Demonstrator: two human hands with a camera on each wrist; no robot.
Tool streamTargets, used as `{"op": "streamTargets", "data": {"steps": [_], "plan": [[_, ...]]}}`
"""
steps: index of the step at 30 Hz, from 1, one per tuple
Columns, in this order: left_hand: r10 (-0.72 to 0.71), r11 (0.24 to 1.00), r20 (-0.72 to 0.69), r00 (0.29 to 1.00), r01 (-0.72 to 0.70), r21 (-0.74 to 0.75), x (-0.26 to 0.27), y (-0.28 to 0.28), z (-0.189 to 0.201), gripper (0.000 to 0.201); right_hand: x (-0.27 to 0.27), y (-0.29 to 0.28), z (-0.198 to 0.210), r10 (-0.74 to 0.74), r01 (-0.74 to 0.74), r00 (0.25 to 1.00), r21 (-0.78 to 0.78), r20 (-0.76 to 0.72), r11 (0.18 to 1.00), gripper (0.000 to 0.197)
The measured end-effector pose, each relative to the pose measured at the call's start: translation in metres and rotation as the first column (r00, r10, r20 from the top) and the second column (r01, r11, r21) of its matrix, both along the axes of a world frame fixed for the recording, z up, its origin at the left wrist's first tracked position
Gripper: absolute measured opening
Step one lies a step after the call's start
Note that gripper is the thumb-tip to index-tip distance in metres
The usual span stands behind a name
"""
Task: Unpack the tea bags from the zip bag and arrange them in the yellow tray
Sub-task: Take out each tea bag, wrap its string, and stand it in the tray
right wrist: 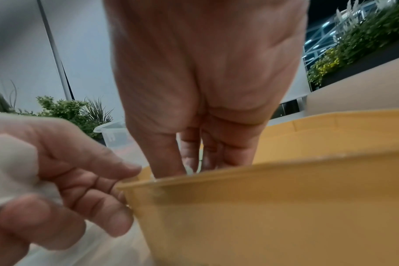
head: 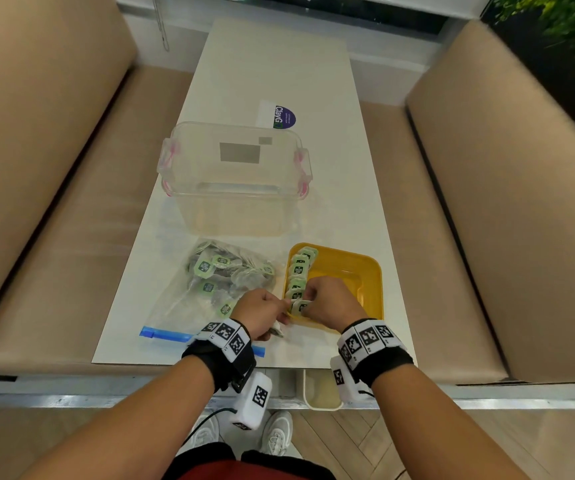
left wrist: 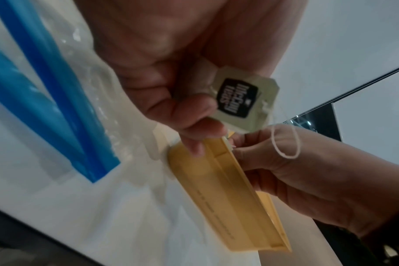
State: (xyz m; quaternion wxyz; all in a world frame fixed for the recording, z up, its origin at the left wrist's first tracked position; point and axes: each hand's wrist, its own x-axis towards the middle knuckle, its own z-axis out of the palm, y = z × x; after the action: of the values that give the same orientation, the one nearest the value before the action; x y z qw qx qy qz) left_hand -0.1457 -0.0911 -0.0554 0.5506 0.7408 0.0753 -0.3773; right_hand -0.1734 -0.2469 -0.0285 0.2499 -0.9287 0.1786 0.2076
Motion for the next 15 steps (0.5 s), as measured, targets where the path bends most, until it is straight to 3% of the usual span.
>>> {"op": "streamTargets", "data": {"steps": [4,15], "plan": [[0.034,0.999,-0.042,0.999,-0.034,-0.007,0.0,-0.001,-0.002,0.022,-0.003,0.005,0.002,-0.049,0.049,0.999,-0.004,0.016,0.999,0.043],[0.091,0.996,-0.112,0.99,-0.093,-0.012,-0.002,-0.004,-0.008,0.02,0.006,0.01,-0.013,-0.19,0.189,0.98,-0.027,-0.06,0.982,0.041]]}}
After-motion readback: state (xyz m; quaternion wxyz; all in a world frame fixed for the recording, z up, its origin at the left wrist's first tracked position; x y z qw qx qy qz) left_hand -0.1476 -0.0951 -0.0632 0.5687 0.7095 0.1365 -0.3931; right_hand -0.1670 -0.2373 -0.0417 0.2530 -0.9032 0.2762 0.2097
